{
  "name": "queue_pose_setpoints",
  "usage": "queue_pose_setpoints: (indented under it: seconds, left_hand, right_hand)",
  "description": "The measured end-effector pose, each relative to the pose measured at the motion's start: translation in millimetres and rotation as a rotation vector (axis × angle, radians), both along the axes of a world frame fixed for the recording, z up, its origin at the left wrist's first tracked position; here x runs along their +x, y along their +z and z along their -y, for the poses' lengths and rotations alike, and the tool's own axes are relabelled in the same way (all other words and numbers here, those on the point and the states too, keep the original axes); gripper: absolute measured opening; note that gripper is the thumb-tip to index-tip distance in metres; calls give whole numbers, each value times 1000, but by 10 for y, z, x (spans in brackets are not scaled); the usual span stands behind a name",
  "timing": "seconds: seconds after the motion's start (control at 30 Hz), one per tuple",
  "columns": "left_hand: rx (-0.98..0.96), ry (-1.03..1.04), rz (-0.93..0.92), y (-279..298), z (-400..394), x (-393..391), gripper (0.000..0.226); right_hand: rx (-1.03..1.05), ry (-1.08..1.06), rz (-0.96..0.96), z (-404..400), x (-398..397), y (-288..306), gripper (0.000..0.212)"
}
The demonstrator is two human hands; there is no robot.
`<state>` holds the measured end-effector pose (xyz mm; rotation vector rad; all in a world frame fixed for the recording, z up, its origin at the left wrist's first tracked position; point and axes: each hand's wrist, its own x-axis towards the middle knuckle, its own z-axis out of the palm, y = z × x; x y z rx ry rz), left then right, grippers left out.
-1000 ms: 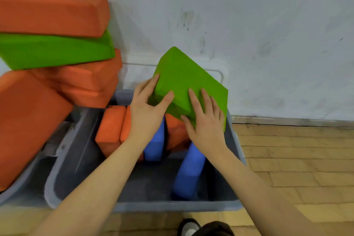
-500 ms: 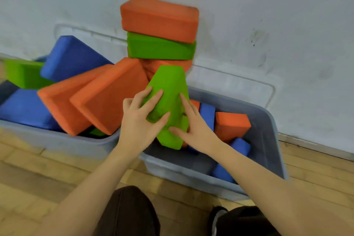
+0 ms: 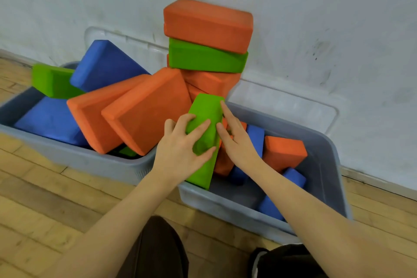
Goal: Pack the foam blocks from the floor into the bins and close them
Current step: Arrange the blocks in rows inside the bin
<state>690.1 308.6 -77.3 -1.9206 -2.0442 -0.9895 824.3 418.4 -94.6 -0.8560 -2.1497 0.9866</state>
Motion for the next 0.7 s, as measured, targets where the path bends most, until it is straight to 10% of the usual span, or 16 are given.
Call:
queue_pose_setpoints:
  seconds: [0.27, 0.5, 0.7]
  left_hand:
    - [-225, -108, 99, -856, -1, -63, 73]
    - [-367, -163, 491, -920, -254, 44, 89]
    - [-293, -120, 262, -859, -387, 126, 92]
  right_hand:
    - [-89, -20, 129, 31, 128, -657, 49]
    - [-172, -110, -150, 4, 218, -965, 44]
    - [-241, -121, -217, -15, 307, -981, 49]
